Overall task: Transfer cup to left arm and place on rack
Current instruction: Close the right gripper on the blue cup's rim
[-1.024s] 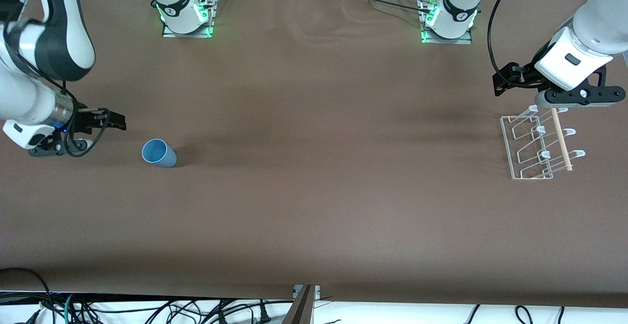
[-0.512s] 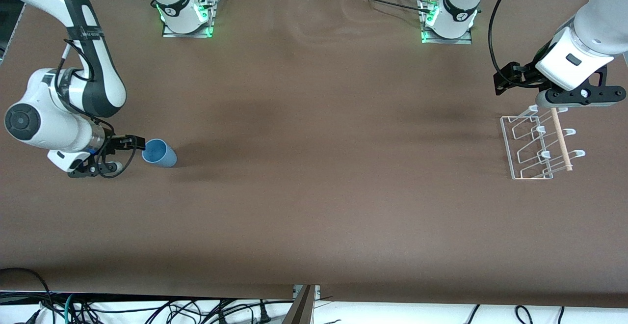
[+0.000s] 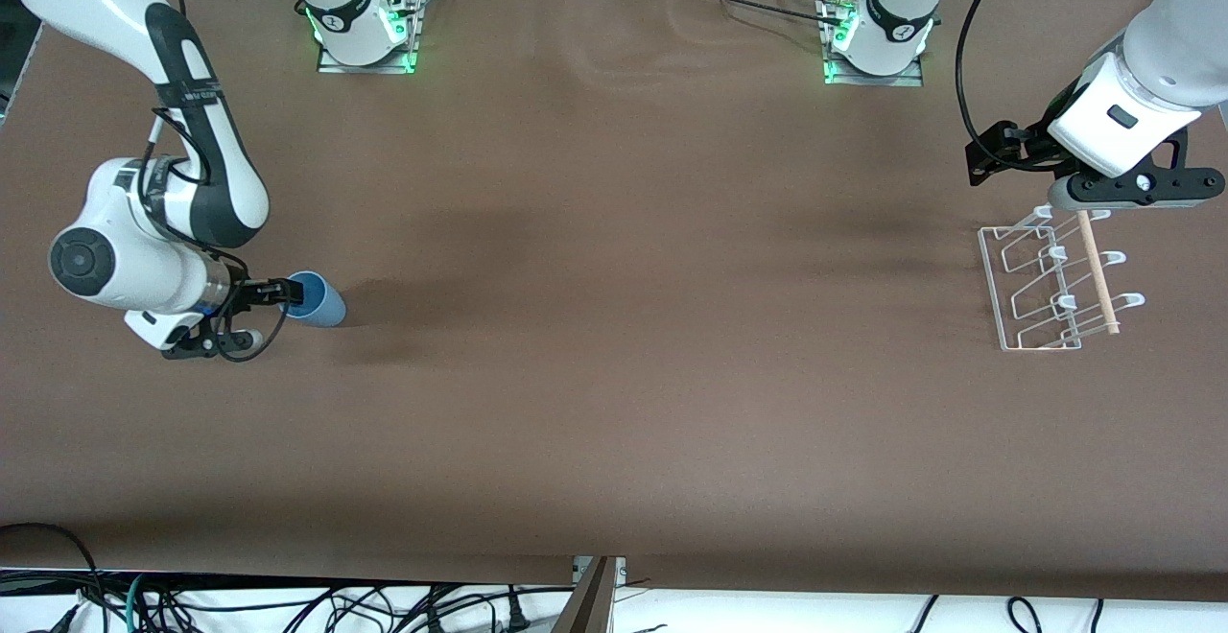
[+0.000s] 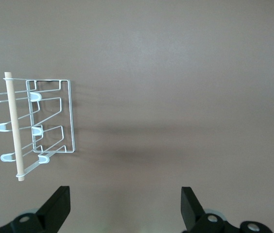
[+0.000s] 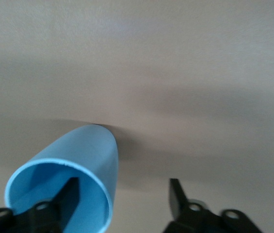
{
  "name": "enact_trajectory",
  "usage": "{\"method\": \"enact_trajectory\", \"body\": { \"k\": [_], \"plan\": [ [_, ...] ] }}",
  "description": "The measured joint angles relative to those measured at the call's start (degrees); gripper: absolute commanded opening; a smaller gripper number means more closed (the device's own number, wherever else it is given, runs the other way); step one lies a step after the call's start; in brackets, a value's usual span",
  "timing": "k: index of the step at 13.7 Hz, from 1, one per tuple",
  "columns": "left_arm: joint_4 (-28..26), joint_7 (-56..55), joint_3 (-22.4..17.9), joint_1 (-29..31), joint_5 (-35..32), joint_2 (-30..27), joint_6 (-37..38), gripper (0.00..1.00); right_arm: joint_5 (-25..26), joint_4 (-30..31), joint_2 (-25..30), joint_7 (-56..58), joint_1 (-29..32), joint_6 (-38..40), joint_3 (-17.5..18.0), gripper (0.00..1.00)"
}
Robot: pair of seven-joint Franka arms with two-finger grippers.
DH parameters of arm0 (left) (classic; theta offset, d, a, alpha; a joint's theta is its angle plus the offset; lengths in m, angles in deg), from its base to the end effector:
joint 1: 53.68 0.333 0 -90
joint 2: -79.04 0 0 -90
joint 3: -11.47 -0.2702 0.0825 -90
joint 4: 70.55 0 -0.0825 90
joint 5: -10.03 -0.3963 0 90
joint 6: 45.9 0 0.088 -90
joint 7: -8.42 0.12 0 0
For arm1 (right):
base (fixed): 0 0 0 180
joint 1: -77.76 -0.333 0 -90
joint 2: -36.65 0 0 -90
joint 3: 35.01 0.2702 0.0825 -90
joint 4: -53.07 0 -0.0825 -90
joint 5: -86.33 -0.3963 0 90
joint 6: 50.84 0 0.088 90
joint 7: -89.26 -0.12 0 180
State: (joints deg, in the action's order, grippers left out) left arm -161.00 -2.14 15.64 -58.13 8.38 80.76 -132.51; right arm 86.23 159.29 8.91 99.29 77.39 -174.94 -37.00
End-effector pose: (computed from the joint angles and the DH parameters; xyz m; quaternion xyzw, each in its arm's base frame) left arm 0.5599 -0.0808 0.5402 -0.9986 -0.0170 0.0456 0.0212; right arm 0.6073 -0.0171 0.1849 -0.9935 -0.0738 0.0861 0.0012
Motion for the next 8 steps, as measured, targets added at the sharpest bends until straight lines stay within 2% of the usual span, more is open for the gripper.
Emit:
{"method": "enact_trajectory", "body": {
  "k": [1, 8],
  "plan": [
    [0.06, 0.0, 0.0, 0.0, 0.0, 0.0, 0.0, 1.0, -0.01, -0.03, -0.82, -0.12, -0.13, -0.34, 0.0, 0.0],
    [0.73, 0.0, -0.03, 0.0, 0.0, 0.0, 0.0, 1.0, -1.63, -1.54, -1.72, -1.95, -0.93, -0.3, 0.37, 0.0]
  ]
}}
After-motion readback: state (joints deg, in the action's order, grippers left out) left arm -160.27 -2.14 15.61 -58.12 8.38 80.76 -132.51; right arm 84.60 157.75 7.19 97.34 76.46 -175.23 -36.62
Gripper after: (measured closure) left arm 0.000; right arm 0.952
